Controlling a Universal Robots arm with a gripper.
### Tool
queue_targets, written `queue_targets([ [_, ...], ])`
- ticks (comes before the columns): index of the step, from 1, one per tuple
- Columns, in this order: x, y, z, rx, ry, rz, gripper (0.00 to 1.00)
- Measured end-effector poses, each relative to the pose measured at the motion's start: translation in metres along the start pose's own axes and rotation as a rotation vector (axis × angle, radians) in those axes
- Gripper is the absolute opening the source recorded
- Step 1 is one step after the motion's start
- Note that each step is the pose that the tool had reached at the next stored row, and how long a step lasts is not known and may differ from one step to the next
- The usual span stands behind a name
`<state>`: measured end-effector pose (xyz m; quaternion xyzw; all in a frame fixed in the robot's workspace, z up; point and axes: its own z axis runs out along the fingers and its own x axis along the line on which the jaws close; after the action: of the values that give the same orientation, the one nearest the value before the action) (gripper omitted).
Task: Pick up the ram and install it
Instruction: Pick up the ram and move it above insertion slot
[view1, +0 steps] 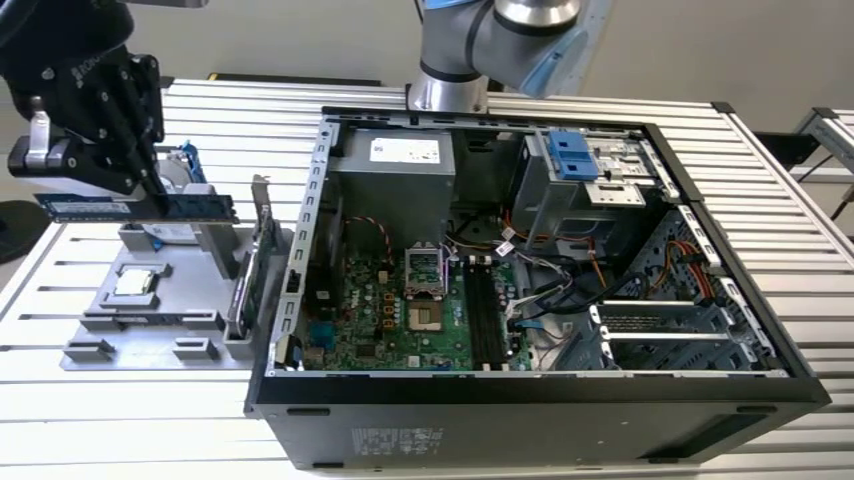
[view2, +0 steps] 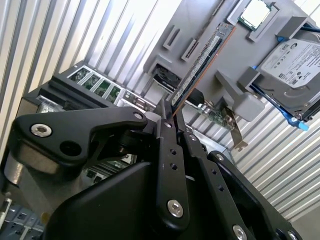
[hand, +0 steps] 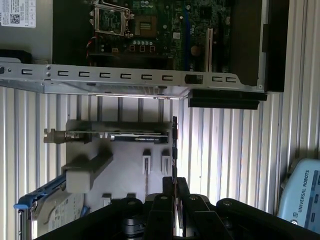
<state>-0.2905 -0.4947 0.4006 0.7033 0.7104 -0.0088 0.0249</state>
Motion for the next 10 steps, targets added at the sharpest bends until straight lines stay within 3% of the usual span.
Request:
queue_targets([
  [10, -0.0002, 0.0164, 0.0003, 0.0012, -0.0001, 0.0, 0.0],
])
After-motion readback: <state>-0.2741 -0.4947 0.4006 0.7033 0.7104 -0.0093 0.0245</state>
